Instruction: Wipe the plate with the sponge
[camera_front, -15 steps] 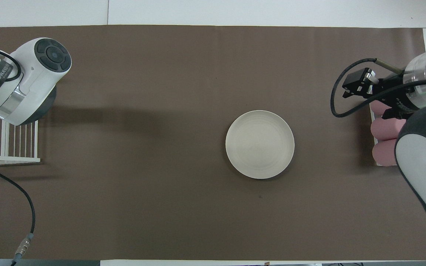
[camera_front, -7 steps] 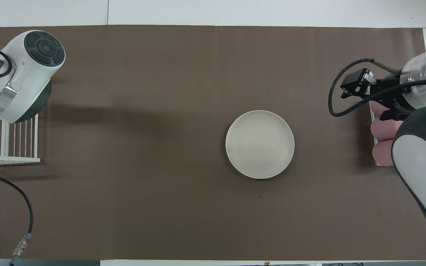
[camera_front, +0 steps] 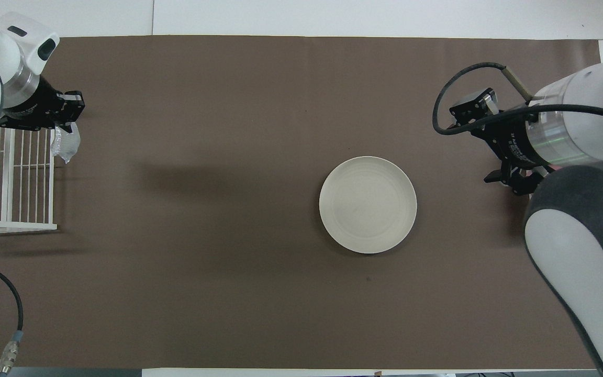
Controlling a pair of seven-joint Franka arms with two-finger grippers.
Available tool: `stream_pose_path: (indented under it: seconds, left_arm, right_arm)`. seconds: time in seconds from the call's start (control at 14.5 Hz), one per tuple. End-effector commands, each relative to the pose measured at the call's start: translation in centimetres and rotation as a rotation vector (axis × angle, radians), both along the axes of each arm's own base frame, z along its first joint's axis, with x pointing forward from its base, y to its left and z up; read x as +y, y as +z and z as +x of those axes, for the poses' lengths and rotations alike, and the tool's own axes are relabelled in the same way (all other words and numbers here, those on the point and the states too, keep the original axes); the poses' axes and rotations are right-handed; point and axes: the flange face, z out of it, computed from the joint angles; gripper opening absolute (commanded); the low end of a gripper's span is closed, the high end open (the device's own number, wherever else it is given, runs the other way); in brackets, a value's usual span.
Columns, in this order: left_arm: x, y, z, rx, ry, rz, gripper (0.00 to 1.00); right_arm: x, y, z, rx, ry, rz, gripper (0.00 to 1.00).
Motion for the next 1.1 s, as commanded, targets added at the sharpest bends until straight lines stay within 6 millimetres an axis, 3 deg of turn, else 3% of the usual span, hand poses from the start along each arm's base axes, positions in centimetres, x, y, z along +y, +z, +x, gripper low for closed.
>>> stream_pose_path:
  seconds: [0.0, 0.14, 0.34, 0.48, 0.69, 0.9, 1.03]
  left_arm:
    - [0.2, 1.8, -0.6, 0.026, 0.057, -0.223, 0.00]
    - [0.6, 3.0, -1.1, 0.031, 0.104, -0.407, 0.00]
    - [-0.9, 2.8, -2.2, 0.082, 0.140, -0.633, 0.00]
    - [-1.8, 1.8, -3.9, 0.113, 0.131, -0.758, 0.00]
    - [-2.3, -0.1, -6.9, 0.120, 0.107, -0.927, 0.00]
    - [-2.6, -2.2, -9.3, 0.115, 0.102, -1.058, 0.00]
    - [-2.8, -4.4, -11.5, 0.109, 0.070, -1.145, 0.00]
  right_arm:
    - [0.8, -0.5, -0.9, 0.032, -0.117, 0.096, 1.00]
    - [1.4, -1.1, -0.9, 0.051, -0.155, 0.189, 1.00]
    - [2.5, -2.4, -0.6, 0.052, -0.193, 0.271, 1.00]
    - [4.4, -3.8, -0.1, 0.055, -0.299, 0.379, 1.00]
    - [8.9, -4.9, -0.3, 0.054, -0.372, 0.454, 1.00]
    - [13.1, -8.3, -1.4, 0.013, -0.355, 0.458, 1.00]
    - [14.0, -8.8, -1.2, -0.008, -0.355, 0.466, 1.00]
